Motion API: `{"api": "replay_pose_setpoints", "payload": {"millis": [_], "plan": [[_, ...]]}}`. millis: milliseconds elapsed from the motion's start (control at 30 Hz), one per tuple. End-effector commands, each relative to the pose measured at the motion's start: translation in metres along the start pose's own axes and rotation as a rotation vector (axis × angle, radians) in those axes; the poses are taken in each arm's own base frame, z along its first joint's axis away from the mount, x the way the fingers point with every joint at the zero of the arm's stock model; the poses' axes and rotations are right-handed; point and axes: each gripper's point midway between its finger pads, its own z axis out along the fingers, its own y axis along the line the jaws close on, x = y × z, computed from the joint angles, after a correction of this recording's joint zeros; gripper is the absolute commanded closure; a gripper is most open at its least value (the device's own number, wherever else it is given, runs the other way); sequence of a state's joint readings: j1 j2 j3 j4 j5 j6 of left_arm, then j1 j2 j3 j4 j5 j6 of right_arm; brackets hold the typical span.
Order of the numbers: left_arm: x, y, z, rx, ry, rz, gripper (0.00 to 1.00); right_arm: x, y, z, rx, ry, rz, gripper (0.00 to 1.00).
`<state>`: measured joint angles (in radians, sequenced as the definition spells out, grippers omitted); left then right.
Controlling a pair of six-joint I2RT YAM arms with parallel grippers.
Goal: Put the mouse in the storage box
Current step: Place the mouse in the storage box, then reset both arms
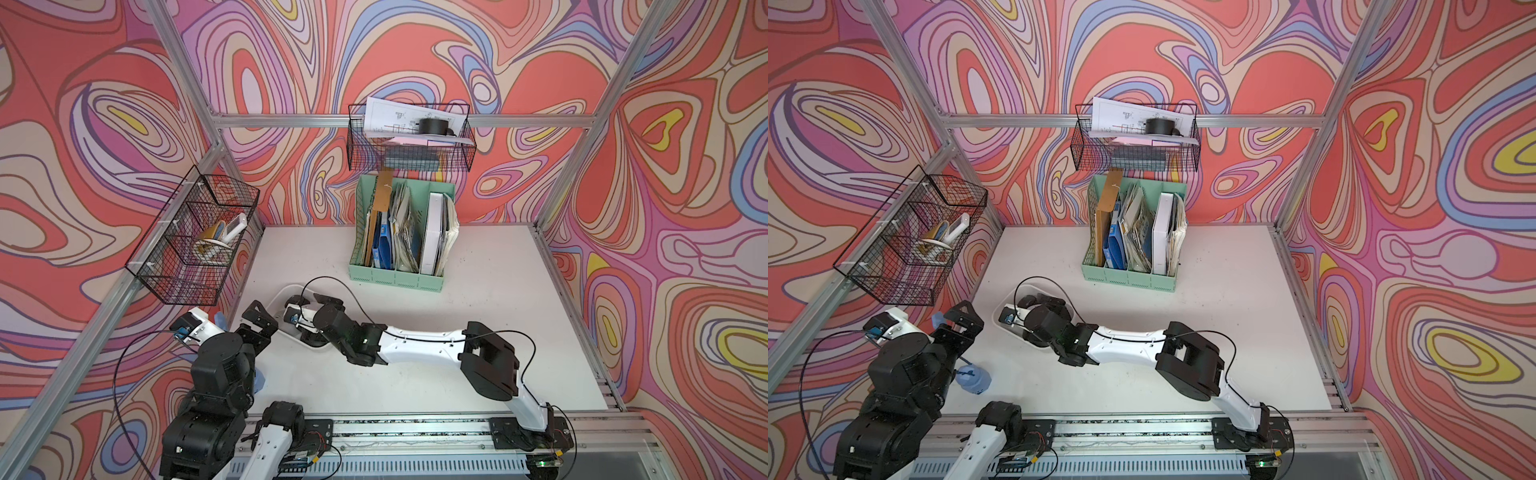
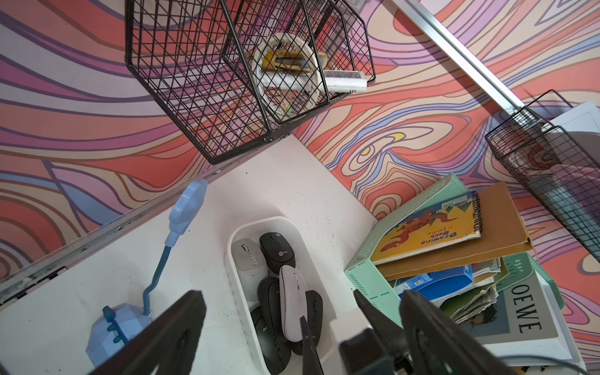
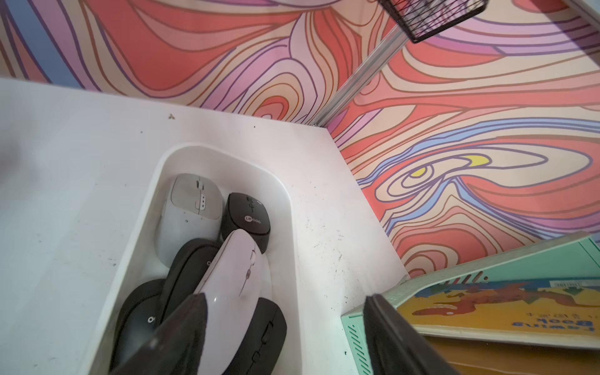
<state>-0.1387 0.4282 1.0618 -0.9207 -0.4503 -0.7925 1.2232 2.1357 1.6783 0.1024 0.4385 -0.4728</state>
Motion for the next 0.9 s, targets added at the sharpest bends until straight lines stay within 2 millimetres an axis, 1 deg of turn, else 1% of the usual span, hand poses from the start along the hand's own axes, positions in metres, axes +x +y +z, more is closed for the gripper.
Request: {"api": "replay_pose_setpoints", "payload": {"millis": [0, 100, 133, 167, 233, 300, 400, 433, 500, 567, 600, 667, 700, 800, 833, 867], "plan": [[0.009, -0.006, 0.010, 0.007, 0.032, 0.040, 0.01, -0.007, -0.024, -0.021, 0.019, -0.025, 0.149, 0.20], [0.017, -0.016, 0.021, 0.028, 0.069, 0.072, 0.01, 0.004, -0.055, -0.040, 0.092, 0.002, 0.249, 0.18], [0.021, -0.019, 0.026, 0.032, 0.087, 0.083, 0.01, 0.011, -0.066, -0.047, 0.116, 0.014, 0.289, 0.17], [0.026, -0.024, 0.031, 0.045, 0.111, 0.096, 0.01, 0.019, -0.081, -0.056, 0.141, 0.026, 0.341, 0.16], [0.039, -0.038, 0.044, 0.089, 0.164, 0.121, 0.01, 0.040, -0.108, -0.072, 0.186, 0.056, 0.445, 0.15], [0.053, -0.045, 0.058, 0.106, 0.202, 0.096, 0.01, 0.060, -0.140, -0.099, 0.242, 0.066, 0.551, 0.14], [0.078, -0.070, 0.082, 0.229, 0.240, 0.073, 0.01, 0.099, -0.174, -0.133, 0.319, 0.098, 0.664, 0.13], [0.084, -0.075, 0.090, 0.248, 0.249, 0.069, 0.01, 0.110, -0.183, -0.144, 0.347, 0.106, 0.702, 0.13], [0.094, -0.086, 0.107, 0.292, 0.238, 0.096, 0.01, 0.142, -0.201, -0.168, 0.429, 0.151, 0.750, 0.12], [0.099, -0.089, 0.121, 0.287, 0.203, 0.161, 0.01, 0.171, -0.218, -0.192, 0.523, 0.188, 0.803, 0.10], [0.099, -0.091, 0.128, 0.274, 0.176, 0.226, 0.01, 0.187, -0.226, -0.205, 0.575, 0.203, 0.838, 0.07], [0.101, -0.098, 0.136, 0.252, 0.140, 0.351, 0.01, 0.212, -0.238, -0.227, 0.656, 0.212, 0.891, 0.04], [0.104, -0.101, 0.140, 0.238, 0.145, 0.397, 0.01, 0.224, -0.243, -0.238, 0.698, 0.218, 0.917, 0.02], [0.112, -0.102, 0.156, 0.185, 0.168, 0.467, 0.01, 0.250, -0.256, -0.263, 0.801, 0.232, 0.971, 0.02], [0.115, -0.101, 0.162, 0.166, 0.153, 0.498, 0.01, 0.258, -0.259, -0.271, 0.848, 0.236, 0.973, 0.02], [0.118, -0.096, 0.168, 0.137, 0.142, 0.523, 0.01, 0.265, -0.263, -0.277, 0.886, 0.240, 0.972, 0.02]]}}
